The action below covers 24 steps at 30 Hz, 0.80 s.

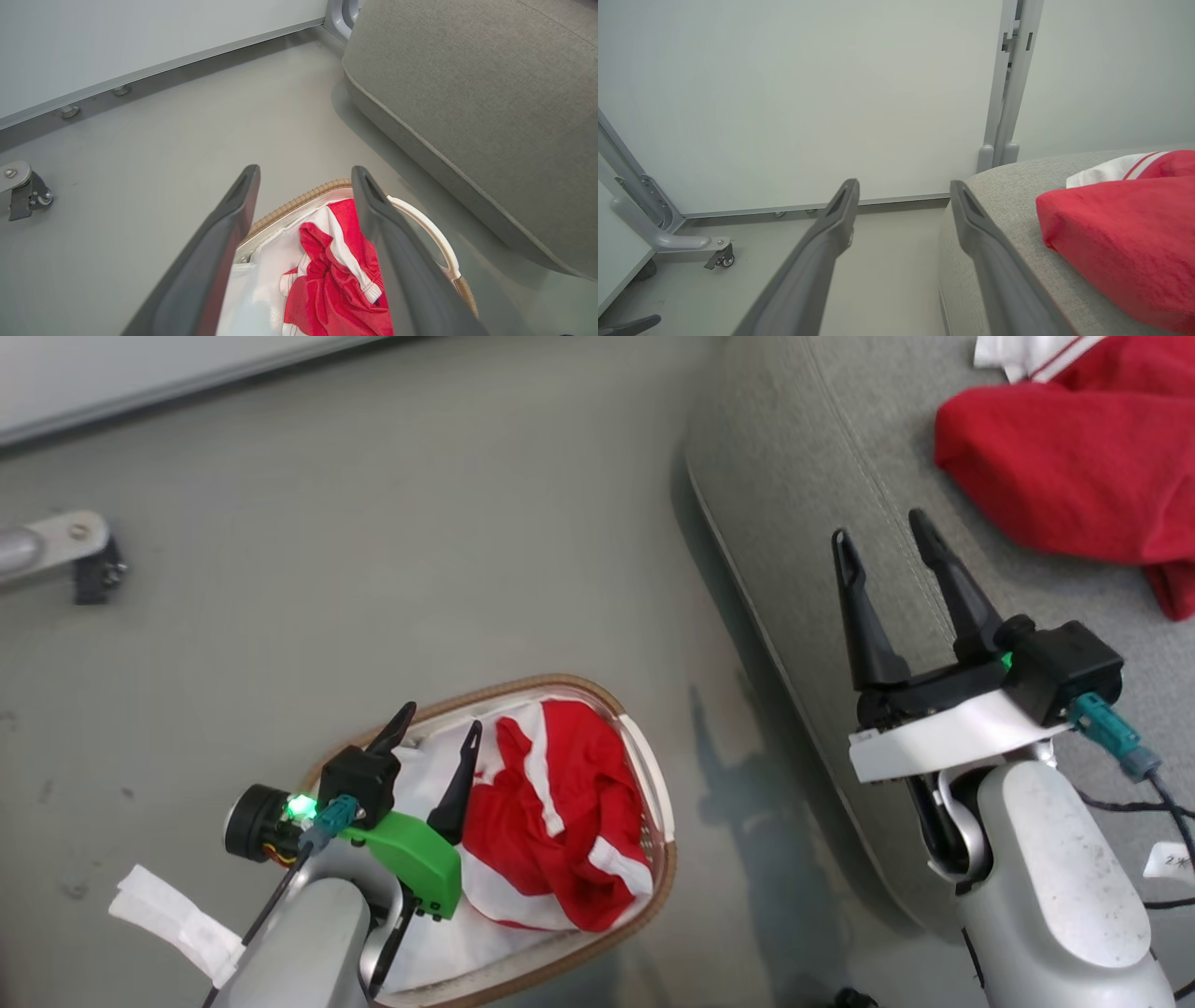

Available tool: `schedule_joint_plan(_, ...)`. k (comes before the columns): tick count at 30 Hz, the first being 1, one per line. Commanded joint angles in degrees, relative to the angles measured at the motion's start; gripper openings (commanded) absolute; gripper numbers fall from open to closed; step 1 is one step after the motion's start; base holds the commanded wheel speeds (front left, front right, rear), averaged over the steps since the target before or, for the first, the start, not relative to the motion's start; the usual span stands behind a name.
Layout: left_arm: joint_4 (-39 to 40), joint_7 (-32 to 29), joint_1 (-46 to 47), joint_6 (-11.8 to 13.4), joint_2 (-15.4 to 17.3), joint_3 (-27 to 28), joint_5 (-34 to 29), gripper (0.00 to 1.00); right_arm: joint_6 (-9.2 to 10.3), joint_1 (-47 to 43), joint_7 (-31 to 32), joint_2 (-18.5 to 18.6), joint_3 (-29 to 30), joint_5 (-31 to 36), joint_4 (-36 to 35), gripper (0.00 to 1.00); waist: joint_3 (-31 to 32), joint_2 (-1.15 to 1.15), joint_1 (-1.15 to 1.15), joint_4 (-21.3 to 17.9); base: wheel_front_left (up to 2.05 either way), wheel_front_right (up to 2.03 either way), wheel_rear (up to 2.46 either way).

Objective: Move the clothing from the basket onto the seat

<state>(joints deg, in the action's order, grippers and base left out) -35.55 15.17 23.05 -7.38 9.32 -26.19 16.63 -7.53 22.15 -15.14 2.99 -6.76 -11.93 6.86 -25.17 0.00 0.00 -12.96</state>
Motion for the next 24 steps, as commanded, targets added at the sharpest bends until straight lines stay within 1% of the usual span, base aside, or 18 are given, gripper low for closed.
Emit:
schedule_joint_plan(1,-1.42,-0.03,1.95,-0.18,0.98,-1.00,0.33,1.00,0.07,1.25,-0.01,-0.06,0.08,-0.70,-1.13,1.00,-7.88,0.00,0.00,-7.00,0.00,0.00,0.00)
schedule_joint_plan(5,-4.47,-0.01,5.11,-0.18,2.17,-3.87,1.13,1.00,0.07,1.90,-0.01,-0.10,-0.05,-2.11,-3.08,1.00,-10.43,0.00,0.00,-8.68,0.00,0.00,0.00)
schedule_joint_plan(9,-7.13,-0.02,7.94,-0.18,3.30,-5.38,2.72,1.00,0.07,2.66,-0.01,-0.11,-1.02,-3.33,-4.83,1.00,-13.29,0.00,0.00,-10.03,0.00,0.00,0.00)
schedule_joint_plan(15,-11.15,-0.01,11.87,-0.18,4.68,-10.05,5.56,1.00,0.07,4.10,-0.01,-0.08,-1.57,-4.97,-6.67,1.00,-17.43,0.00,0.00,-12.17,0.00,0.00,0.00)
schedule_joint_plan(20,-13.77,-0.02,14.70,-0.18,5.17,-12.88,8.98,1.00,0.07,4.79,-0.01,-0.09,-2.08,-4.59,-7.58,1.00,-20.58,0.00,0.00,-13.07,0.00,0.00,0.00)
schedule_joint_plan(24,-15.78,-0.04,16.08,-0.18,4.80,-16.34,11.77,1.00,0.07,4.73,-0.01,-0.06,-1.87,-3.47,-7.82,1.00,-22.17,0.00,0.00,-13.03,0.00,0.00,0.00)
